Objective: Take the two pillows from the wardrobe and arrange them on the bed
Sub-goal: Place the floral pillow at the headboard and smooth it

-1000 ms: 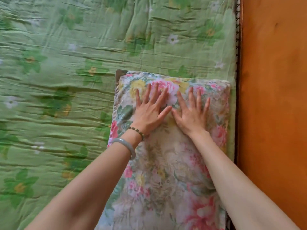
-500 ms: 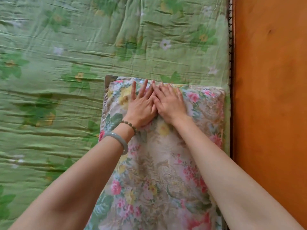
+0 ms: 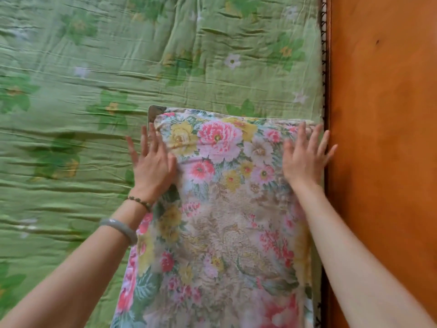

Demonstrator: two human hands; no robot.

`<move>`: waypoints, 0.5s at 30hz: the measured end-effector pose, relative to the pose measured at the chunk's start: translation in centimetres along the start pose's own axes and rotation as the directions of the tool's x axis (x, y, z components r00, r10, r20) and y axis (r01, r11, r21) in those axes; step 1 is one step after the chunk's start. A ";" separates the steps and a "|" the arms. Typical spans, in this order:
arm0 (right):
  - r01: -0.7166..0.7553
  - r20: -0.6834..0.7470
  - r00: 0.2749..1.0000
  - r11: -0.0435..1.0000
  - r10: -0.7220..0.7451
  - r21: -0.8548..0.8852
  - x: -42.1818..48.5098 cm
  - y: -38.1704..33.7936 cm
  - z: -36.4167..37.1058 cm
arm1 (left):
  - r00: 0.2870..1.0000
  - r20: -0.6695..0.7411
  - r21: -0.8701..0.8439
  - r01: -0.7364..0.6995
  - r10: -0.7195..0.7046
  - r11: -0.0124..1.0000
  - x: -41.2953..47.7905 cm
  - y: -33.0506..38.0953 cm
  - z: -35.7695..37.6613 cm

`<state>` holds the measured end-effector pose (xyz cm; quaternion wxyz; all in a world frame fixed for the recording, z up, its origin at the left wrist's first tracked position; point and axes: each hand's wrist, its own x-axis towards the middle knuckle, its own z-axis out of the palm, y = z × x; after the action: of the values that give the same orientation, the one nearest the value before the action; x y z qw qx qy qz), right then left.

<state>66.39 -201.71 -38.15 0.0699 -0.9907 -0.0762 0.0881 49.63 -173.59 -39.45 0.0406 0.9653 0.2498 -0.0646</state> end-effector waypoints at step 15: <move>0.434 0.198 0.892 0.892 -0.406 -0.126 -12.1 1.3 3.7 | 0.986 0.133 -0.012 -0.104 0.104 0.995 -12.1 2.6 2.3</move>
<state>54.08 -204.48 -39.97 -0.0022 -0.9421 -0.3017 0.1464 40.20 -181.86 -39.83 0.0630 0.9704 0.1960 -0.1262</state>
